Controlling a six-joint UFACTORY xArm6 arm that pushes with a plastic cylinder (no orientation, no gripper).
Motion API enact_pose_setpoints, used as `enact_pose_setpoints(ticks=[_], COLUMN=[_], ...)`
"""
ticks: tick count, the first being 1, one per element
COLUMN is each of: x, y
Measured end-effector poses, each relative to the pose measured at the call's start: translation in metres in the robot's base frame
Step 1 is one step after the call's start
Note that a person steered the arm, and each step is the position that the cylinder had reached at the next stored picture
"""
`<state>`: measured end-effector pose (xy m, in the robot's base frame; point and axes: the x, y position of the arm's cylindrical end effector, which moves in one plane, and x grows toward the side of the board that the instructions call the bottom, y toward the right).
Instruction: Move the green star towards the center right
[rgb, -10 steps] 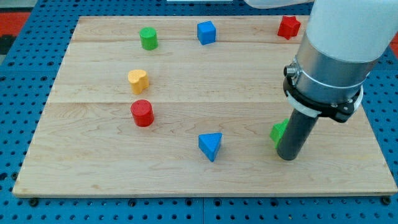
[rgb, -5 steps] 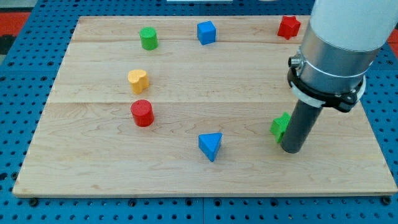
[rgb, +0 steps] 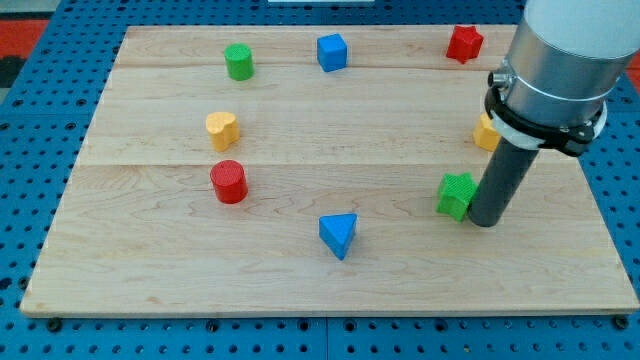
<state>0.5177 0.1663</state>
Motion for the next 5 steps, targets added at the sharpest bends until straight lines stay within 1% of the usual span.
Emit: enact_pose_setpoints(ticks=[2, 5], x=[-0.001, -0.034], y=[0.002, 0.002])
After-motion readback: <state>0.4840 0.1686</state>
